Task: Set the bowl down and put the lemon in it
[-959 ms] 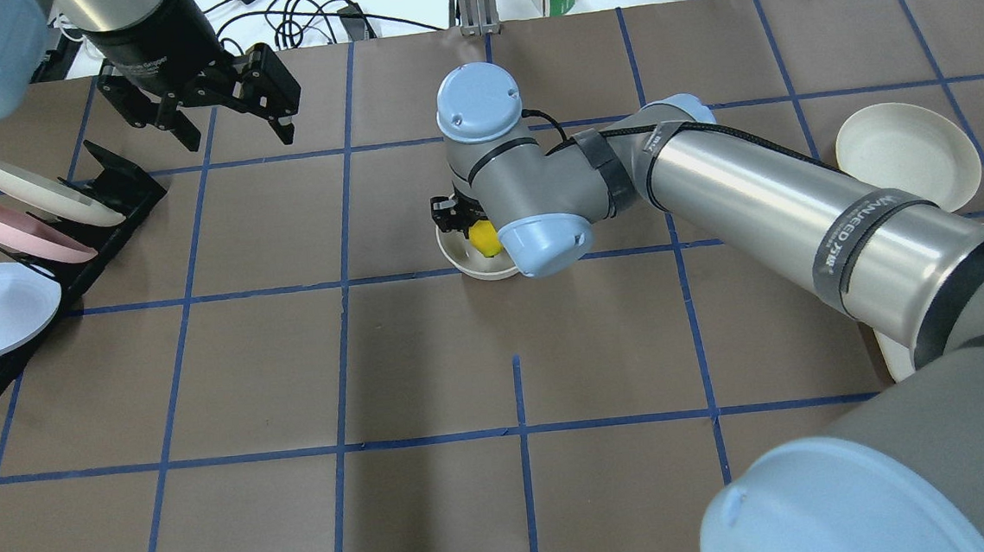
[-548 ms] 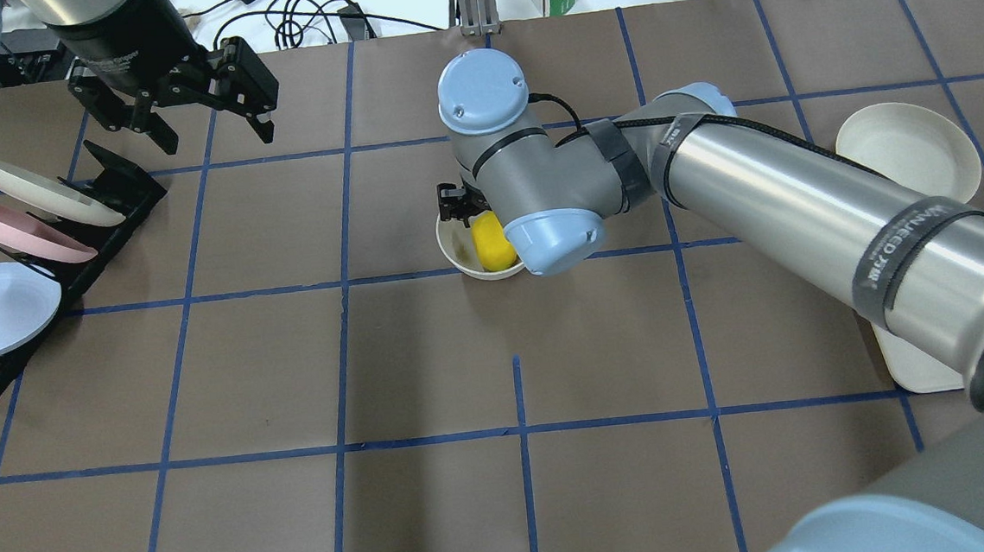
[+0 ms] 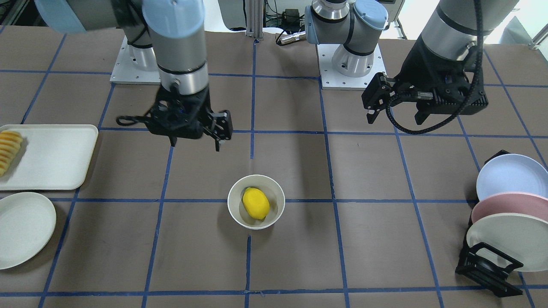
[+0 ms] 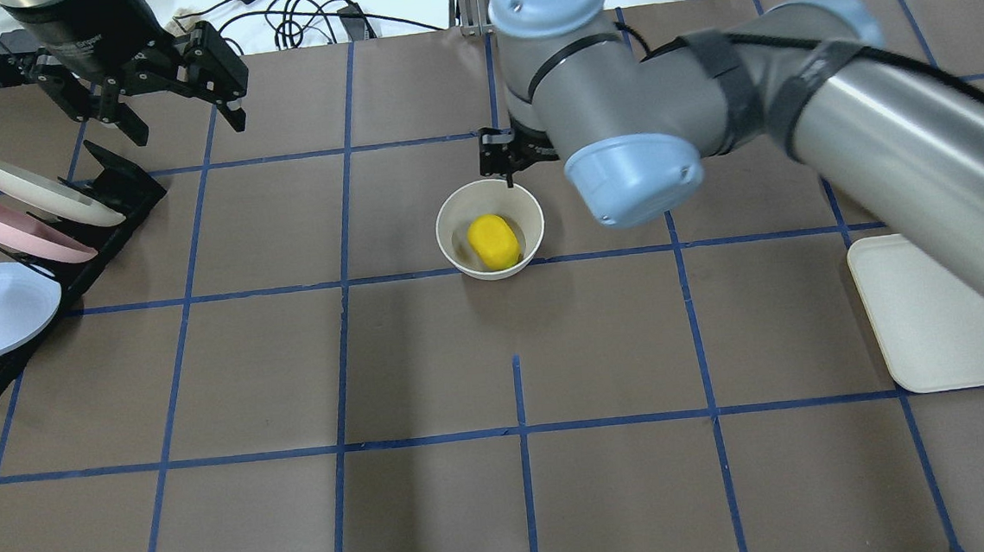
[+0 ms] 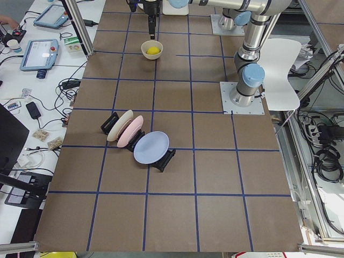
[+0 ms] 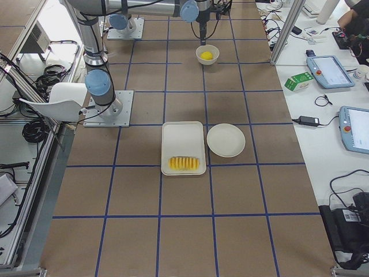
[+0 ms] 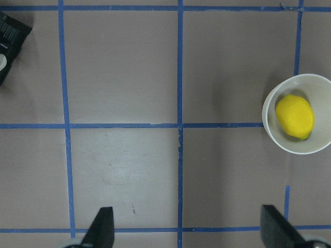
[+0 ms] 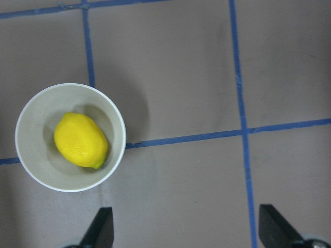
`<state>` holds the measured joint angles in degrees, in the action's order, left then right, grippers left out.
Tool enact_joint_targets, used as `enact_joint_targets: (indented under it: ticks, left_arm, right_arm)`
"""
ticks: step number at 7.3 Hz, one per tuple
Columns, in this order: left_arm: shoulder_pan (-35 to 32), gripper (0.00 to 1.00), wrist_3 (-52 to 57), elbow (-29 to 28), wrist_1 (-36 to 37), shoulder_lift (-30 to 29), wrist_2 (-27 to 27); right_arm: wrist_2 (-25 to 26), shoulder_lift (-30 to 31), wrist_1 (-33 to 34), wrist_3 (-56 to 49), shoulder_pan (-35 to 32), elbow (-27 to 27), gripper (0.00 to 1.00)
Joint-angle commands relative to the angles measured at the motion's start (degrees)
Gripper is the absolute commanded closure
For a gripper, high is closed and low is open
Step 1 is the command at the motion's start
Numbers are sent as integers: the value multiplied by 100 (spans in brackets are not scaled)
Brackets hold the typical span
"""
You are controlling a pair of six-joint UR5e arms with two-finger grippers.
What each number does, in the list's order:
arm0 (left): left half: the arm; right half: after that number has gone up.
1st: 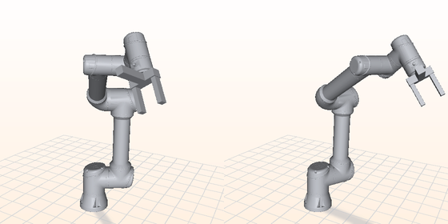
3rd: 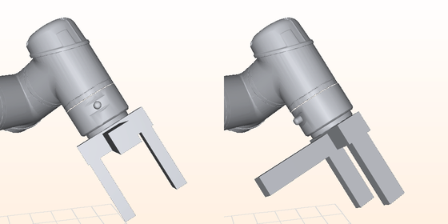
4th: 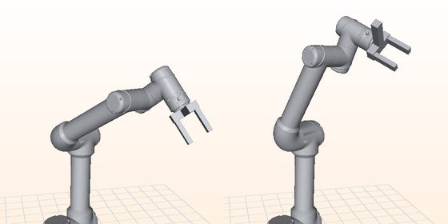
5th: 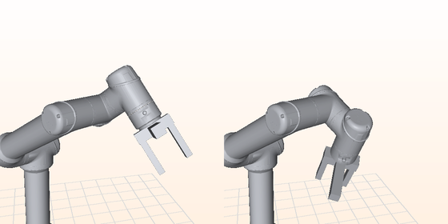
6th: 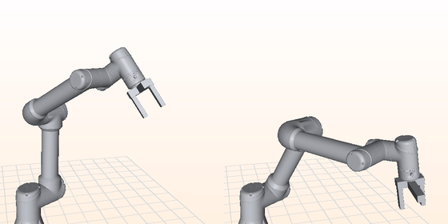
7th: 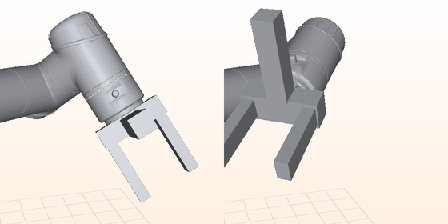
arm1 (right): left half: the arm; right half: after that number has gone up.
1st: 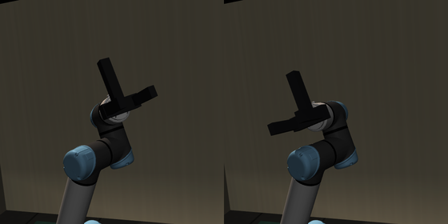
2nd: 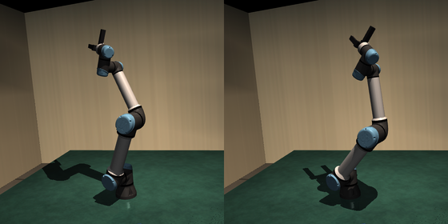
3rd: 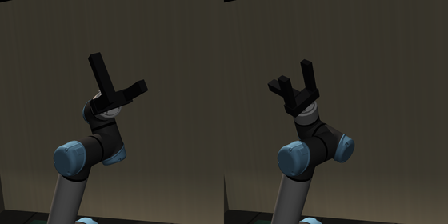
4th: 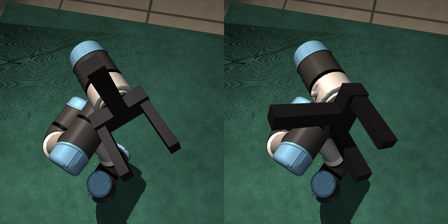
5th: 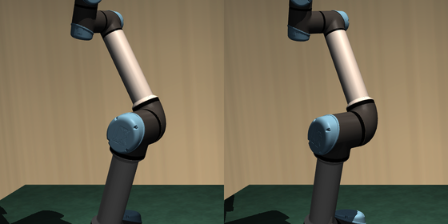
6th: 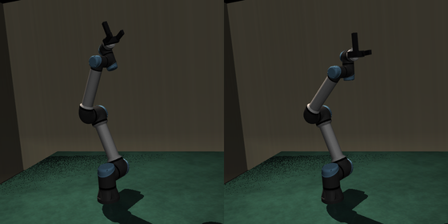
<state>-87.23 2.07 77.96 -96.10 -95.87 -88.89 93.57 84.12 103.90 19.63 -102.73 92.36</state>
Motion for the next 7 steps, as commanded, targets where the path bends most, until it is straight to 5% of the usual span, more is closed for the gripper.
enact_joint_targets:
  ticks: [1,7]
  left_arm:
    - [-22,0,12,18,-23,-11,-5]
    - [-57,0,12,27,-14,-20,-14]
  right_arm:
    - [-363,762,-1116,-841,787,-69,0]
    - [-629,746,-1056,-1497,834,-87,0]
